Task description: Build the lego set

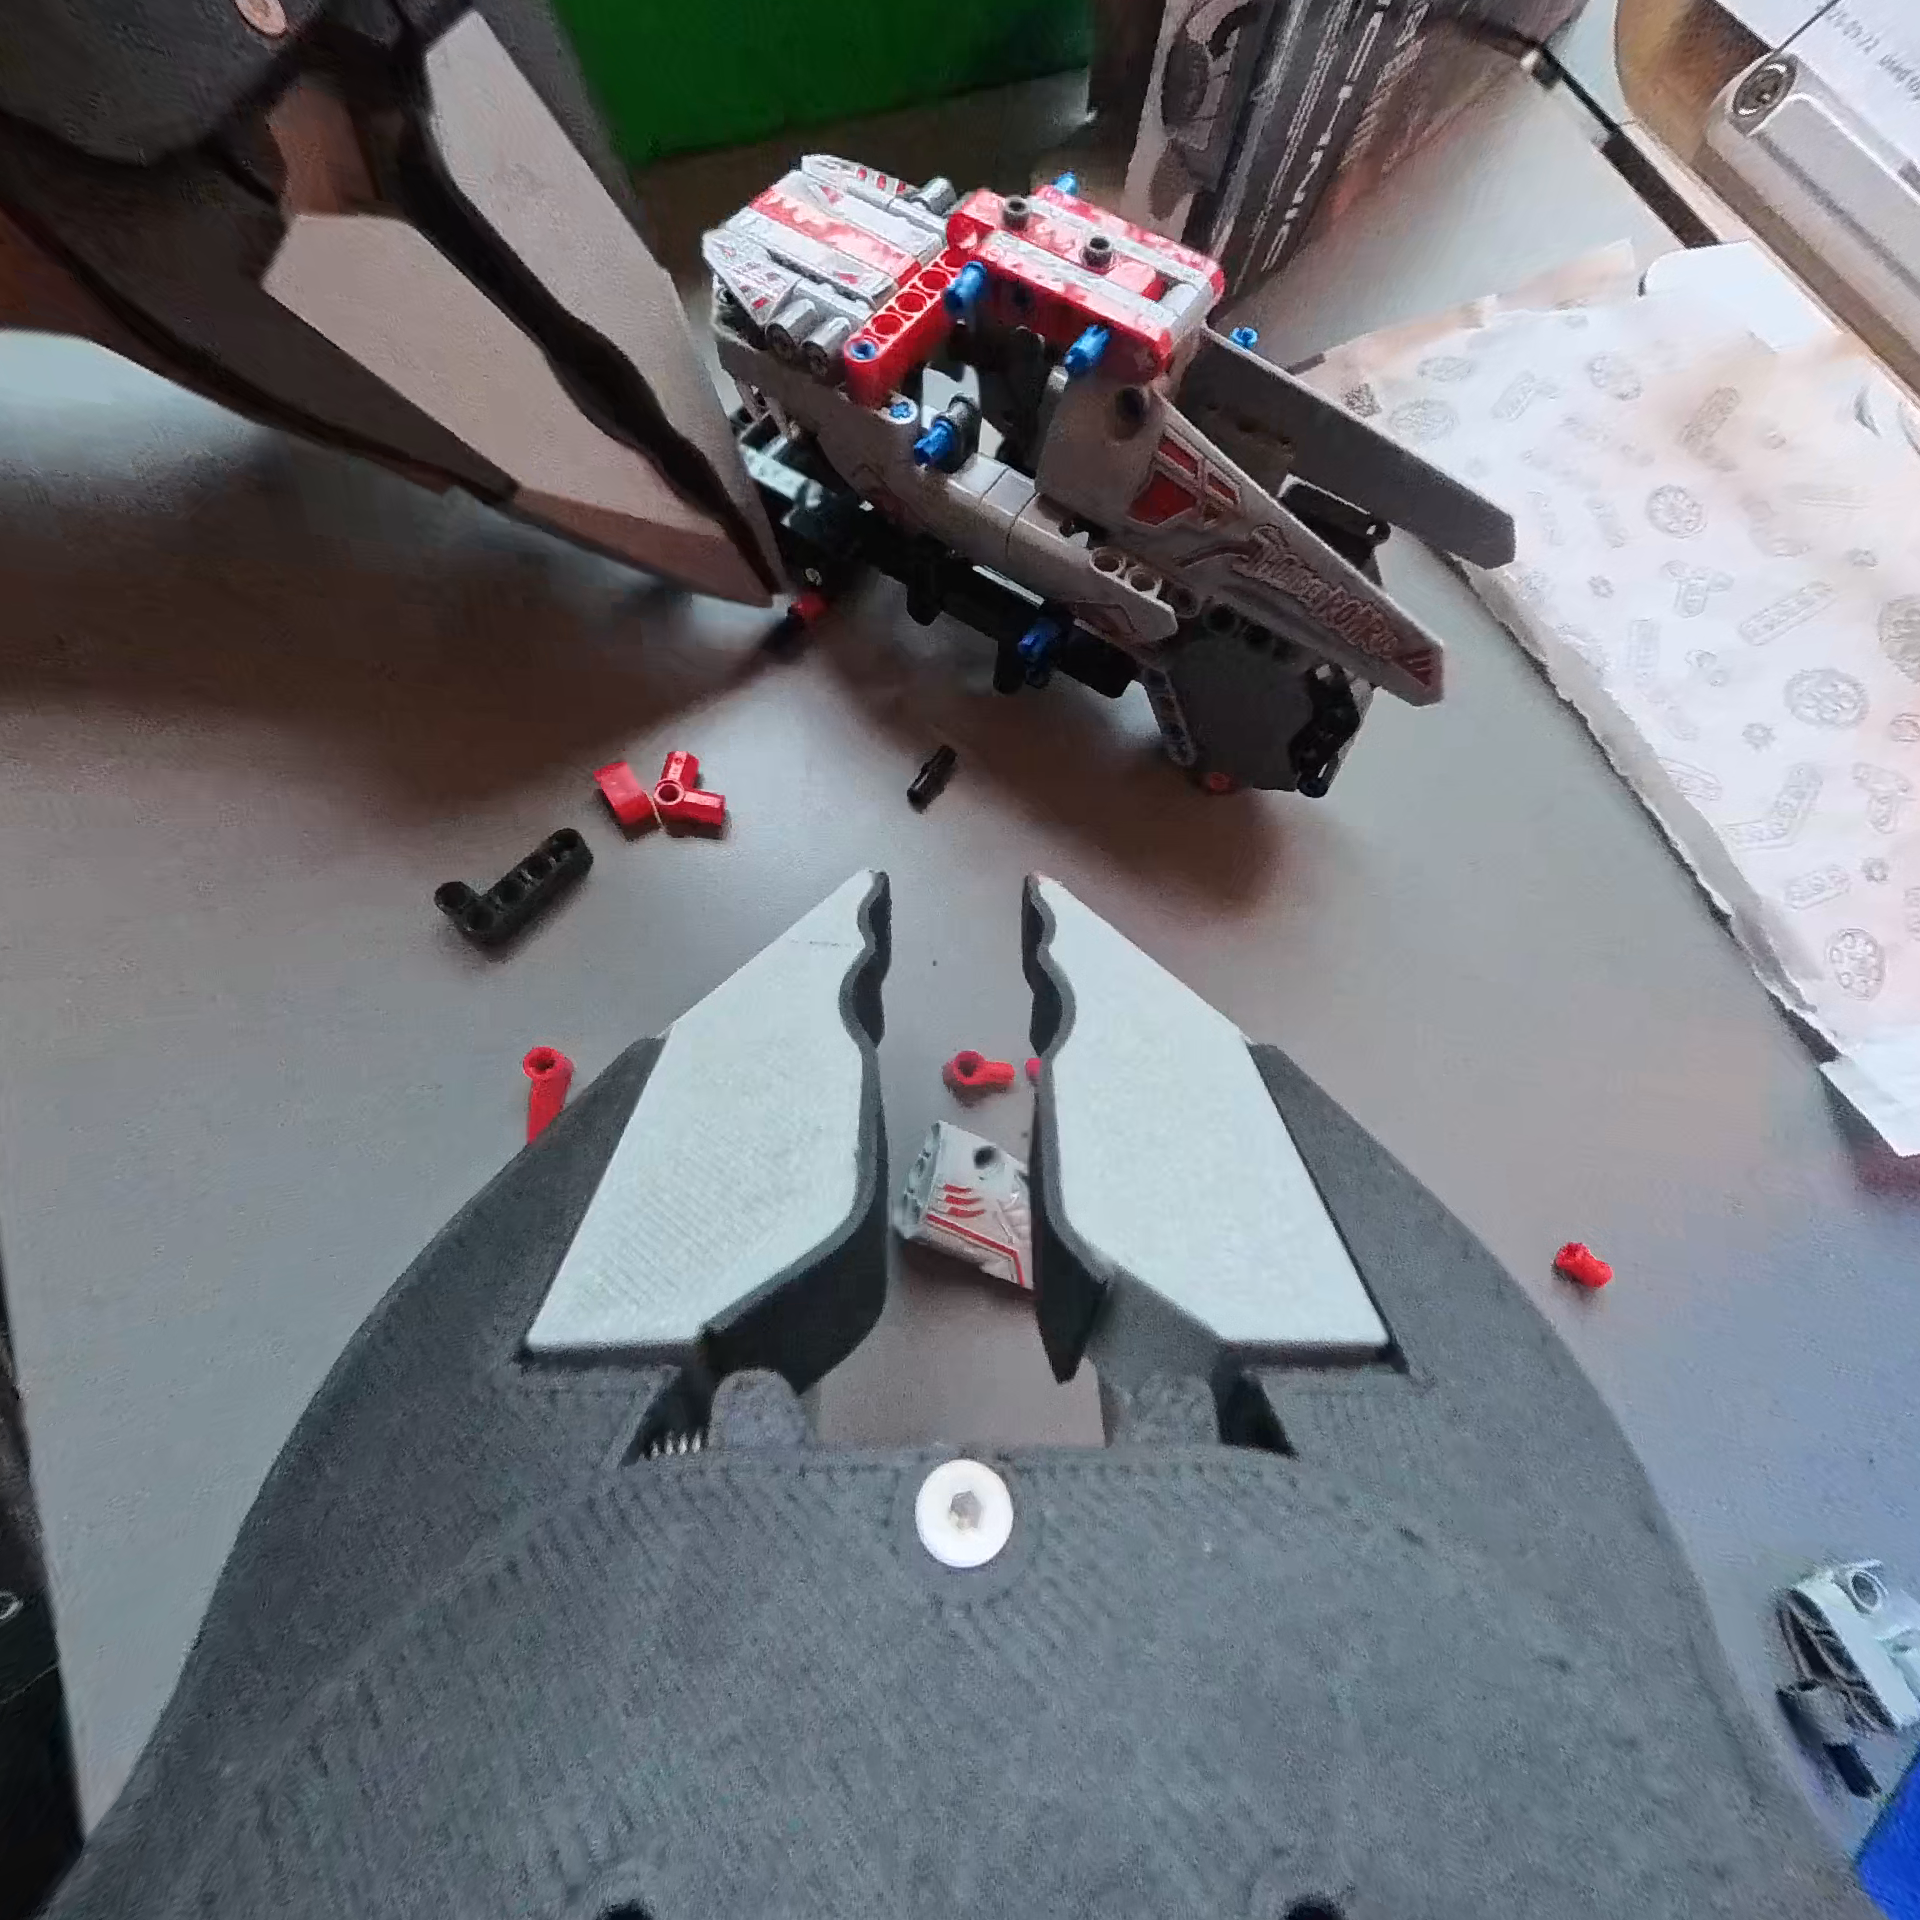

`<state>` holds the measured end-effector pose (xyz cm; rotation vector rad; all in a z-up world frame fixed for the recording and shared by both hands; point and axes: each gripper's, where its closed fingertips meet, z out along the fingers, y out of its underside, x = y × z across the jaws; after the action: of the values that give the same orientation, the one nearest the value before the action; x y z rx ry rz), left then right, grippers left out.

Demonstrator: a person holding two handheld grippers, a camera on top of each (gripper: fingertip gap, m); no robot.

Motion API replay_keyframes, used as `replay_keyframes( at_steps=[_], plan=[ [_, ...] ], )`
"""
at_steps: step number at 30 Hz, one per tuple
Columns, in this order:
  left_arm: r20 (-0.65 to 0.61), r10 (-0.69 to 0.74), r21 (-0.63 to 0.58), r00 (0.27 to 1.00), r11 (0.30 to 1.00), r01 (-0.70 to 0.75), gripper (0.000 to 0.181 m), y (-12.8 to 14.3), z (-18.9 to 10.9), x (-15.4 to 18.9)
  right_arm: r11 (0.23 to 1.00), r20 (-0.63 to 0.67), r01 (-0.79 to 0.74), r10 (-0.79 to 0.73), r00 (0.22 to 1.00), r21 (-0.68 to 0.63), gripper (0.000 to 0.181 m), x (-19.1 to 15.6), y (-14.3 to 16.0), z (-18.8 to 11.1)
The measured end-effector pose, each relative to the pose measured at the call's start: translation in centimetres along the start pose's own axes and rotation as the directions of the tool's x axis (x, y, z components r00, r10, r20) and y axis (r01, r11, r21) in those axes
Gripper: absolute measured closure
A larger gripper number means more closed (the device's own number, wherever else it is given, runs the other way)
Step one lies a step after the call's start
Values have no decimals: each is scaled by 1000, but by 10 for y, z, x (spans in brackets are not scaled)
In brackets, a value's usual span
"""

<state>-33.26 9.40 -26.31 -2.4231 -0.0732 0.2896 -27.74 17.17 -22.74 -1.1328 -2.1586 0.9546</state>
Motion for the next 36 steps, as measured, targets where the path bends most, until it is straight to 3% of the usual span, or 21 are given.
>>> replay_keyframes(
  at_steps=[3, 10, 15, 21, 25, 36],
  plan=[
    [110, -1, 1, 994, 1000, 1, 181, 5, 1, -23, 1000, -1, 10, -10, 1000, -10, 160, 0, 2, 2],
    [30, -23, 1, 999, 1000, 23, 181, 6, -6, -18, 1000, -31, 15, -15, 999, -1, 159, 6, 0, -4],
    [-7, -5, 63, 1000, 998, 5, 181, -13, -28, -11, 1000, -40, -18, 18, 999, 11, 159, 12, 0, -7],
    [21, -44, 189, 999, 981, 40, 154, -39, -51, -15, 998, -57, -62, 62, 996, 11, 158, 19, 3, -7],
    [37, -34, 242, 999, 970, 24, 151, -49, -55, -14, 987, -10, -153, 154, 988, 53, 158, 17, -2, -7],
    [98, -45, 205, 994, 978, 24, 153, -39, -52, -29, 985, 14, -156, 155, 988, 69, 158, 12, -4, -3]
  ],
)
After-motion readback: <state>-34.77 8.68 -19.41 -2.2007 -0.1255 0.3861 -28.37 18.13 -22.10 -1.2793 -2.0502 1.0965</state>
